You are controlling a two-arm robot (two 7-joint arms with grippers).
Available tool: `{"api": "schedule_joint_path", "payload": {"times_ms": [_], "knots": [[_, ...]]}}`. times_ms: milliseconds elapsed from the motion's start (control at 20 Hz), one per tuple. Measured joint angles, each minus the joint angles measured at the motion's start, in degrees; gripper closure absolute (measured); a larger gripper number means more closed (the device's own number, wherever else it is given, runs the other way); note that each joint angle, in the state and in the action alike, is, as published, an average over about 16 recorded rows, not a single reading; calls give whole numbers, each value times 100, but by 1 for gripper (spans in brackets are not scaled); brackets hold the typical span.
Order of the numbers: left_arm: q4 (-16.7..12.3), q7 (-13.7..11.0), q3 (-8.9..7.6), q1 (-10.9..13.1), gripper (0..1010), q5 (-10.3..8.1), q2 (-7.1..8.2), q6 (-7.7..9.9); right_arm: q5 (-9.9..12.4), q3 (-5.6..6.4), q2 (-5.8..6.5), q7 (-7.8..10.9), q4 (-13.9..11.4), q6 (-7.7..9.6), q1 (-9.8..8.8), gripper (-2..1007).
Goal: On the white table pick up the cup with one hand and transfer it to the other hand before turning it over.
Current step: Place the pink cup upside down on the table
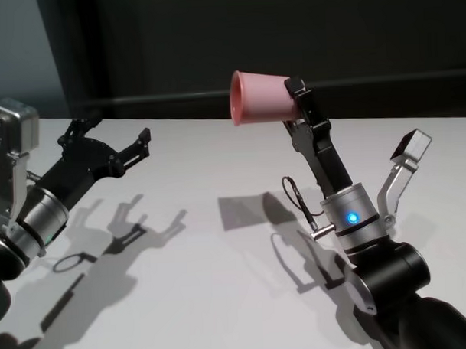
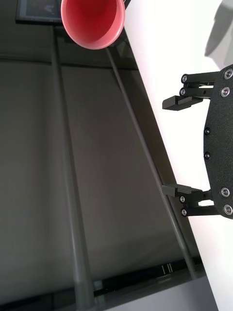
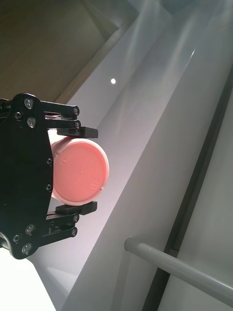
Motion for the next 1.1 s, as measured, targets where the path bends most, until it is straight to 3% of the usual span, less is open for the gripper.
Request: {"api": "schedule_joint_path", "payload": {"times_ms": [200, 450, 1100], "knots": [[-151, 490, -210, 332, 9, 110, -153, -123, 0, 0, 0, 0, 0, 0, 0, 254], [-221, 889, -328, 592, 9, 295, -341, -233, 0, 0, 0, 0, 0, 0, 0, 254], [-100, 1346, -276, 842, 9, 784, -731, -233, 0, 0, 0, 0, 0, 0, 0, 253]]}}
